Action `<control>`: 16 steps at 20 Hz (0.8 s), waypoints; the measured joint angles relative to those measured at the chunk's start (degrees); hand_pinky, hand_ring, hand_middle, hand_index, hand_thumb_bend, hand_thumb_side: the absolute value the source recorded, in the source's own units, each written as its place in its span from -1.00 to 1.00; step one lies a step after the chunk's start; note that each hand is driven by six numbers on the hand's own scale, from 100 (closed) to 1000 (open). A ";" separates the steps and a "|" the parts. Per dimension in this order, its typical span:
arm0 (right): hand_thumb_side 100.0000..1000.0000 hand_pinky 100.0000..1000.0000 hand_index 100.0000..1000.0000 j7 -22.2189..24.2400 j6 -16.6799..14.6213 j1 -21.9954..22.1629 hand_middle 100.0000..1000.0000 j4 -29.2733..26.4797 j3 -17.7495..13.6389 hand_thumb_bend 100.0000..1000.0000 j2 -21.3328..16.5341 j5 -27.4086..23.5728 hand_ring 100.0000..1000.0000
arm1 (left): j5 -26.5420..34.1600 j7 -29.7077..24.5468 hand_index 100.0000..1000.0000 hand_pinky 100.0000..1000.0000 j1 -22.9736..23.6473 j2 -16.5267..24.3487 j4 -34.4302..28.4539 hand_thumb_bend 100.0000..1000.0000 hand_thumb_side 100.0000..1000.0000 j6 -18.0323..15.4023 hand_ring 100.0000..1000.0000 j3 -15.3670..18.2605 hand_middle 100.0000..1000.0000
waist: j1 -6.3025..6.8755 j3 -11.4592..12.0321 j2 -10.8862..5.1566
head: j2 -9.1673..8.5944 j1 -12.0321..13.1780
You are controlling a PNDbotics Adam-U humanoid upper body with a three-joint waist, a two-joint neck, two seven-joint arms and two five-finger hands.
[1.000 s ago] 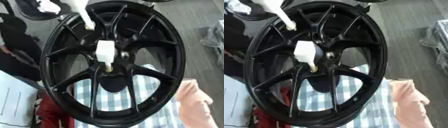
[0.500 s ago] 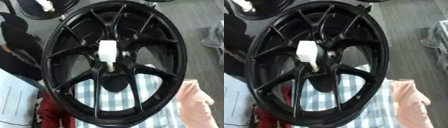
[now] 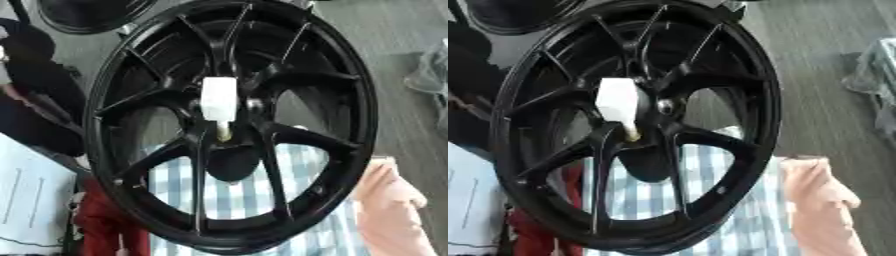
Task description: Pull the pin out of the wheel hub.
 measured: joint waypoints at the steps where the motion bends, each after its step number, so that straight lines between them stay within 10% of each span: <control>1: -0.05 0.38 0.70 -0.05 -0.05 -0.04 0.25 0.00 -0.11 -1.00 0.00 0.00 0.39 | -0.36 0.38 -0.32 0.45 1.39 0.12 -0.12 -0.80 -0.54 -0.18 0.06 0.44 -0.21 | -0.11 0.01 0.00 | -0.07 0.10; 4: -0.05 0.38 0.70 -0.11 -0.10 -0.04 0.25 -0.01 -0.15 -1.00 0.01 0.00 0.39 | -1.22 -0.30 0.59 0.70 4.68 0.18 -0.51 -0.55 -0.46 -1.05 0.50 1.12 0.37 | -0.28 0.02 0.00 | -0.54 0.16; 6: -0.05 0.38 0.70 -0.11 -0.10 -0.04 0.25 -0.01 -0.15 -1.00 0.01 0.00 0.39 | -2.12 -1.98 0.85 0.78 5.88 0.18 -0.50 -0.44 -0.38 -2.18 0.64 1.43 0.54 | -0.37 0.03 0.00 | -0.80 0.16; 10: -0.05 0.38 0.70 -0.11 -0.11 -0.05 0.25 -0.01 -0.16 -1.00 0.02 -0.01 0.39 | -4.34 -4.47 0.86 0.78 6.44 0.17 0.30 -0.50 -0.03 -4.61 0.65 1.89 0.54 | -0.45 0.04 0.00 | -1.11 0.17; 16: -0.05 0.38 0.70 -0.11 -0.11 -0.08 0.25 -0.01 -0.16 -1.00 0.02 -0.03 0.39 | -5.46 -5.60 0.83 0.77 6.45 0.11 1.15 -0.60 -0.11 -6.20 0.63 1.97 0.52 | -0.46 -0.06 0.10 | -1.41 0.18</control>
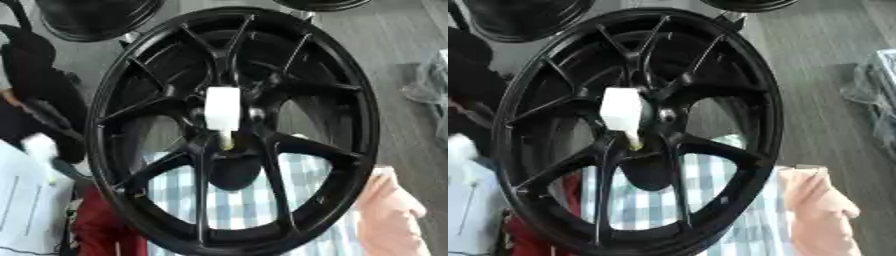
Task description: Pull the pin out of the wheel hub.
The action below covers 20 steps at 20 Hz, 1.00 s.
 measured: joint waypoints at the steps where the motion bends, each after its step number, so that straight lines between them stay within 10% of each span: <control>1: -0.05 0.38 0.70 0.00 0.00 0.00 0.25 0.00 0.00 -1.00 0.00 0.00 0.39 | 0.02 -0.09 0.81 0.76 0.00 -0.01 0.02 -0.70 -0.20 -0.09 0.62 0.00 0.51 | 0.00 -0.01 0.00 | -0.05 0.00; 6: -0.05 0.38 0.70 0.01 0.00 -0.01 0.25 0.00 0.00 -1.00 0.00 -0.01 0.39 | 5.29 1.02 0.62 0.65 -0.02 -1.27 -0.59 -1.00 -0.68 1.54 0.47 0.31 0.36 | -0.01 -0.02 0.00 | -0.07 0.00; 14: -0.05 0.38 0.70 0.02 -0.01 -0.19 0.24 0.00 0.00 -1.00 0.16 -0.07 0.39 | 38.93 11.10 0.50 0.46 0.06 -9.45 -11.00 -1.00 -0.03 9.46 0.18 2.01 0.08 | -0.58 -0.05 0.00 | -0.09 0.03; 20: -0.05 0.38 0.70 0.05 -0.05 -0.83 0.24 -0.06 0.01 -1.00 0.23 -0.54 0.39 | 53.62 15.32 0.48 0.46 -0.93 -19.23 -15.74 -1.00 0.07 16.92 0.19 2.66 0.11 | -1.09 -0.56 0.02 | -0.08 0.54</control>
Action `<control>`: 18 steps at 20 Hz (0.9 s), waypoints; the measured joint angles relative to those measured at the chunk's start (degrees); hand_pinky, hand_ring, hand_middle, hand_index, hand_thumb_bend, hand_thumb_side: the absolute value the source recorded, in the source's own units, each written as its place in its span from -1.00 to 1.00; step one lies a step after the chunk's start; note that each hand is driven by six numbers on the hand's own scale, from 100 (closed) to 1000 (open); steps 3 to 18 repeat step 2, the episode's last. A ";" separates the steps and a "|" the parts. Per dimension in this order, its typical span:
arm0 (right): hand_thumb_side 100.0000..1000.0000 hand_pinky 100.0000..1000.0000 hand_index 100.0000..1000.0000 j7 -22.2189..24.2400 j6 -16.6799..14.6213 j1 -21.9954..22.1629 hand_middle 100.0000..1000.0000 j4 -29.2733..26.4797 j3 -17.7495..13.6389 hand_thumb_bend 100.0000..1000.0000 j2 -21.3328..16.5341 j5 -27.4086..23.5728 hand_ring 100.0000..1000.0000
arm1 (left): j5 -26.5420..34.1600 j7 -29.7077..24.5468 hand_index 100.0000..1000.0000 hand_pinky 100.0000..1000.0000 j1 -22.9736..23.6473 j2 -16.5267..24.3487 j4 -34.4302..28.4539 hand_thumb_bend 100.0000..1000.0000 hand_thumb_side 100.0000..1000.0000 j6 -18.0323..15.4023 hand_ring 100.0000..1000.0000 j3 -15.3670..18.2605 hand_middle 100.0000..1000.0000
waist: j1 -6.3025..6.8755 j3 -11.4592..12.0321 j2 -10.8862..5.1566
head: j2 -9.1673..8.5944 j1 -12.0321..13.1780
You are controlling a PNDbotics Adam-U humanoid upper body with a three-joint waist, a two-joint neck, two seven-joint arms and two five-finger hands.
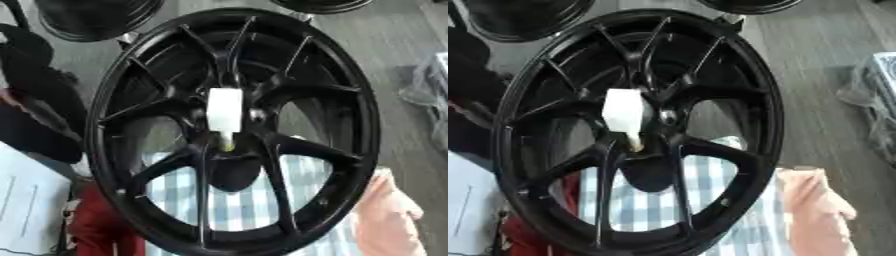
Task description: Pull the pin out of the wheel hub.
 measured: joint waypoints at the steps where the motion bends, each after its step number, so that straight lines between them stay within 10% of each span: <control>1: -0.05 0.38 0.70 0.00 -0.01 -0.14 0.24 -0.05 0.00 -1.00 0.01 -0.02 0.39 | 1.30 0.59 0.49 0.48 -0.21 -1.59 -0.18 -1.00 0.12 0.88 0.25 0.14 0.16 | -0.03 -0.08 0.01 | 0.00 0.06; 18: -0.05 0.38 0.70 0.00 -0.02 -0.17 0.24 -0.08 0.00 -1.00 0.01 -0.05 0.39 | 2.40 1.10 0.50 0.50 -0.31 -3.05 -0.24 -1.00 0.13 1.64 0.28 0.30 0.20 | -0.06 -0.13 0.02 | 0.02 0.18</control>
